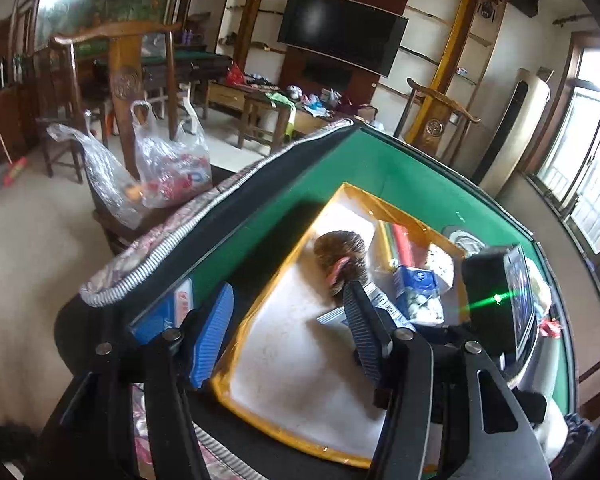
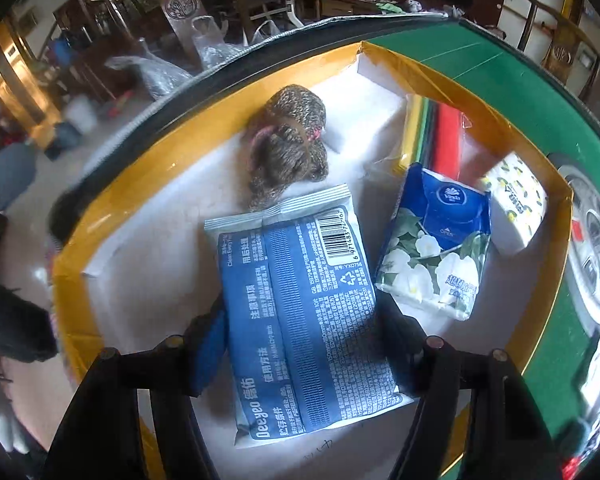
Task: Organize soft objects
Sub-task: 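Carry both held items into the yellow box and open both tools, then withdraw both tools from the box back over the pile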
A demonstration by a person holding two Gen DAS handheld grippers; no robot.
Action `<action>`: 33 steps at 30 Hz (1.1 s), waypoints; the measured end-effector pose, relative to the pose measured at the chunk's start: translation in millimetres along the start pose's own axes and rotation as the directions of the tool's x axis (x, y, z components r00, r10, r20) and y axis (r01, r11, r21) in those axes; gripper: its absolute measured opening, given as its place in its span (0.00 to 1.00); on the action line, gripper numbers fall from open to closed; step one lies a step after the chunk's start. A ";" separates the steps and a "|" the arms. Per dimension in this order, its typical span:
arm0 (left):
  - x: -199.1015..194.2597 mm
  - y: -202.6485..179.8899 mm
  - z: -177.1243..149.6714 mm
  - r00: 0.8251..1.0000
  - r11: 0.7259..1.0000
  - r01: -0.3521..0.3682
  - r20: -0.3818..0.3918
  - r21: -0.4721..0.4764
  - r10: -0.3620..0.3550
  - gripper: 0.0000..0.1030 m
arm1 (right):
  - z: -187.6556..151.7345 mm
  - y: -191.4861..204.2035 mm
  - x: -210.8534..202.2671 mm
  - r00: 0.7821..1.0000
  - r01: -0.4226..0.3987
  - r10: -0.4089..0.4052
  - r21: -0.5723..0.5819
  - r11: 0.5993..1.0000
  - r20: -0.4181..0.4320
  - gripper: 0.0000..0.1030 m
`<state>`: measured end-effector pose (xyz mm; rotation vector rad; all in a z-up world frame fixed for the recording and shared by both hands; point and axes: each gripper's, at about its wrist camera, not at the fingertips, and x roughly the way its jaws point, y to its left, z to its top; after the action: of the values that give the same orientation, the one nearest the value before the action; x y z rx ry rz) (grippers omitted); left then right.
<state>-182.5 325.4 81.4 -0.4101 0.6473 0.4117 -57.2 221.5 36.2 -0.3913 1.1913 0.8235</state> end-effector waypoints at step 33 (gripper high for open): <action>1.4 -89.8 -24.1 0.998 0.965 -0.023 -0.044 0.261 0.036 0.62 | -127.8 -124.1 -123.7 0.942 -0.054 -0.060 0.324 0.944 0.330 0.68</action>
<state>-149.6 238.5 84.2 -0.1609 0.7450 0.3400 -66.1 11.0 87.9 0.0257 0.9824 0.6406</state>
